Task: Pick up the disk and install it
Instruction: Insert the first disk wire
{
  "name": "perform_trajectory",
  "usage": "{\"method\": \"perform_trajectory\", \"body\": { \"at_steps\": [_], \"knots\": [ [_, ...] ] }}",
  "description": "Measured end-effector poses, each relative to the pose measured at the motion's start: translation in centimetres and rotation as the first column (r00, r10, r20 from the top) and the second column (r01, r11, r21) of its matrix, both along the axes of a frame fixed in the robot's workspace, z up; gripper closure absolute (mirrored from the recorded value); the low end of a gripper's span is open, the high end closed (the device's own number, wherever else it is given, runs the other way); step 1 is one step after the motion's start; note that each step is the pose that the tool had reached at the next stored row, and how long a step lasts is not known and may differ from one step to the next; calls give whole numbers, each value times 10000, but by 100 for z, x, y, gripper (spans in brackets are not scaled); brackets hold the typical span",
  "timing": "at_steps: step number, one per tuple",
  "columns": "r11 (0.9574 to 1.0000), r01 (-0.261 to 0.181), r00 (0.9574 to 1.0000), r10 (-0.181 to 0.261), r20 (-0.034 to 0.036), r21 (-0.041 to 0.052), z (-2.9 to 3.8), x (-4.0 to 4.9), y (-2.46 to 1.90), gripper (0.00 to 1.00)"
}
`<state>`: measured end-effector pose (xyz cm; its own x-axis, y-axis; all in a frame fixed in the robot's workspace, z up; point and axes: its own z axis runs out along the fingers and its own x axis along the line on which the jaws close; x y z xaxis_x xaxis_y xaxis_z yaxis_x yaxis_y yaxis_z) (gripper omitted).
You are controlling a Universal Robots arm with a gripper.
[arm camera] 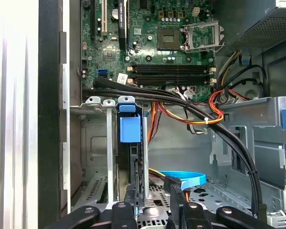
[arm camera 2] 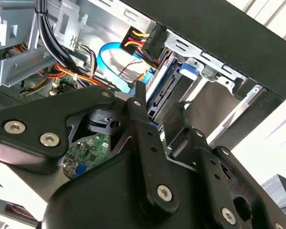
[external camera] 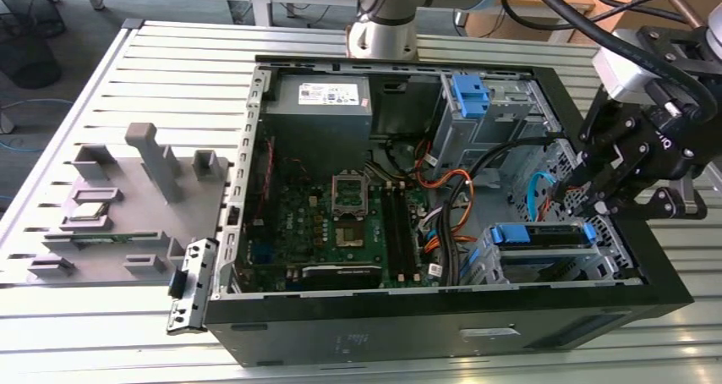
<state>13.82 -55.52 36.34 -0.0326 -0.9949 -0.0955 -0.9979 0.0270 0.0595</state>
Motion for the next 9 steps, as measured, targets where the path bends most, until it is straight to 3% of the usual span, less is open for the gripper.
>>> {"method": "perform_trajectory", "body": {
  "at_steps": [9],
  "knots": [
    [10000, -38, 10000, 38, -36, 2, 31, 22, 18, 58]
  ]
}}
